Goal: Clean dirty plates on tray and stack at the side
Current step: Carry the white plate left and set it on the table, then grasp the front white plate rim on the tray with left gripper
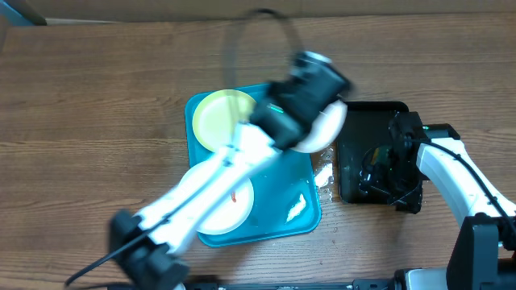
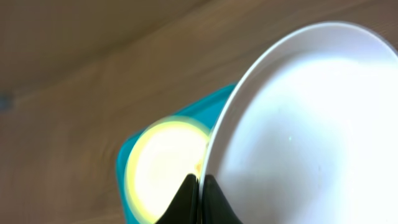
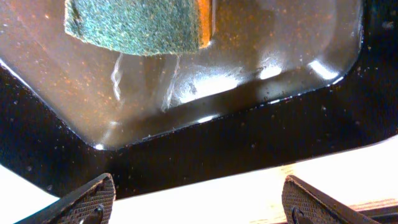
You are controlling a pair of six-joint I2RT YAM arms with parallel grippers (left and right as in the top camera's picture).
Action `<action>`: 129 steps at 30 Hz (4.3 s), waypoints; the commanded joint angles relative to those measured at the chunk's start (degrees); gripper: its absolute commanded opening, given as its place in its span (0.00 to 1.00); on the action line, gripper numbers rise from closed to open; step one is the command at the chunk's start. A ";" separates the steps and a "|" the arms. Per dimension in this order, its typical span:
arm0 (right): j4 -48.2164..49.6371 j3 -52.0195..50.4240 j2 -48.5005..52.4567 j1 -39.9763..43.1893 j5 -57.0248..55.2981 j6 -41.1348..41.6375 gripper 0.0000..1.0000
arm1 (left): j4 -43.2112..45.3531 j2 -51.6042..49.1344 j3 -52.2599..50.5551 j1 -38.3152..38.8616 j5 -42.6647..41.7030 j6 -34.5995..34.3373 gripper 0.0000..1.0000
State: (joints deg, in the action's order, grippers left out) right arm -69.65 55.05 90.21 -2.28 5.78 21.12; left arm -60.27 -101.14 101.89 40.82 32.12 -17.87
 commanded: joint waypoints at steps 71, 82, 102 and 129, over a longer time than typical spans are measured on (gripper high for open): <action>2.93 12.46 -0.28 0.15 -1.66 -3.56 0.70 | -24.65 15.87 -7.30 -46.90 -45.51 11.02 0.86; 26.18 3.65 0.42 0.17 -5.99 0.26 0.58 | -26.05 15.65 -14.78 -46.03 -45.68 11.02 0.90; 25.27 5.25 10.16 0.17 -6.78 1.57 0.04 | -14.82 15.65 -31.71 -46.03 -47.87 11.04 0.85; 33.42 -6.34 4.46 0.11 -2.45 4.24 0.11 | 2.93 15.65 -52.04 -46.01 -41.48 7.06 0.46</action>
State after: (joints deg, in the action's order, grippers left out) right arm -36.10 50.15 95.07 -2.07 1.30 24.14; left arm -58.24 -85.82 51.22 -5.58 -10.90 -9.56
